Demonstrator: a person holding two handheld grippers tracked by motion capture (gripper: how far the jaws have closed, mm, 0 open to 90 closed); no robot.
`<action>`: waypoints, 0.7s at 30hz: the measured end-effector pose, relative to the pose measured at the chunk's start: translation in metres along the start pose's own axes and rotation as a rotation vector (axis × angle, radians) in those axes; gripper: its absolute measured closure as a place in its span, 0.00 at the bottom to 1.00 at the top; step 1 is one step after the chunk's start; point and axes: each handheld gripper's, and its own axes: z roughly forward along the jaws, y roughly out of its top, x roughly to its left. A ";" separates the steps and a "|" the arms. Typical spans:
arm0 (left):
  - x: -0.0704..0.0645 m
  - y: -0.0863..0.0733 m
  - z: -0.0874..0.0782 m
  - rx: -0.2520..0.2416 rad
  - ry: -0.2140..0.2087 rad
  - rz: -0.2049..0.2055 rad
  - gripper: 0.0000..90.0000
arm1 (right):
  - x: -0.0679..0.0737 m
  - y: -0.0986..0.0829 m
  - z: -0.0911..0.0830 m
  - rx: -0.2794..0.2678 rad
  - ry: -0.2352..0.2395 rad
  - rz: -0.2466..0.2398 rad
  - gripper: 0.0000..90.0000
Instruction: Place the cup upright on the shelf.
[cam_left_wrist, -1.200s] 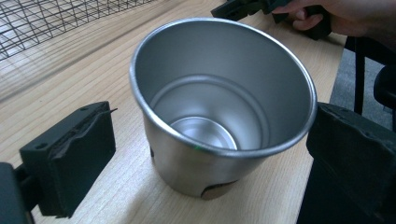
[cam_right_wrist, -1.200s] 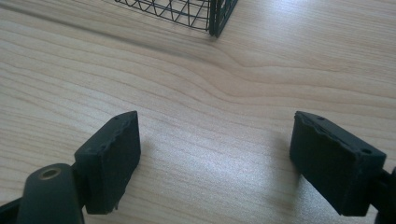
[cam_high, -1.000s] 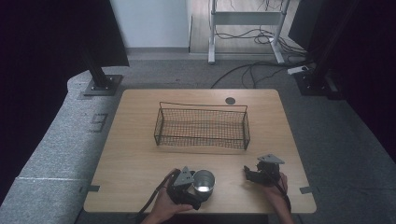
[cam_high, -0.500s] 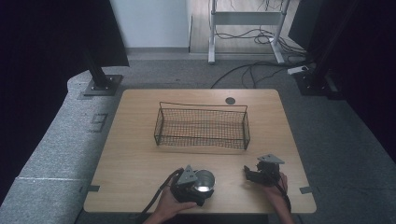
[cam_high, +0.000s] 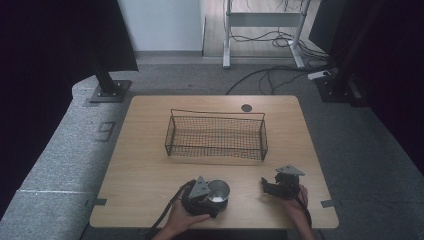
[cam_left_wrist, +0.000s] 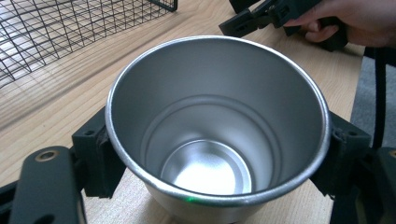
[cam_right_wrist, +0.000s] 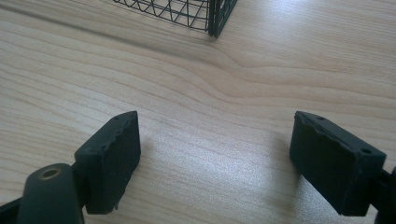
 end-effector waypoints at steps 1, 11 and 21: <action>0.000 0.000 0.000 -0.002 0.000 0.003 0.21 | 0.000 0.000 0.000 0.000 0.000 0.000 0.18; -0.001 0.000 -0.002 -0.013 0.002 0.015 0.21 | 0.000 0.000 0.000 0.001 -0.001 -0.001 0.18; 0.006 0.005 -0.010 -0.028 0.003 -0.007 0.21 | 0.000 0.000 0.000 0.000 0.000 0.000 0.18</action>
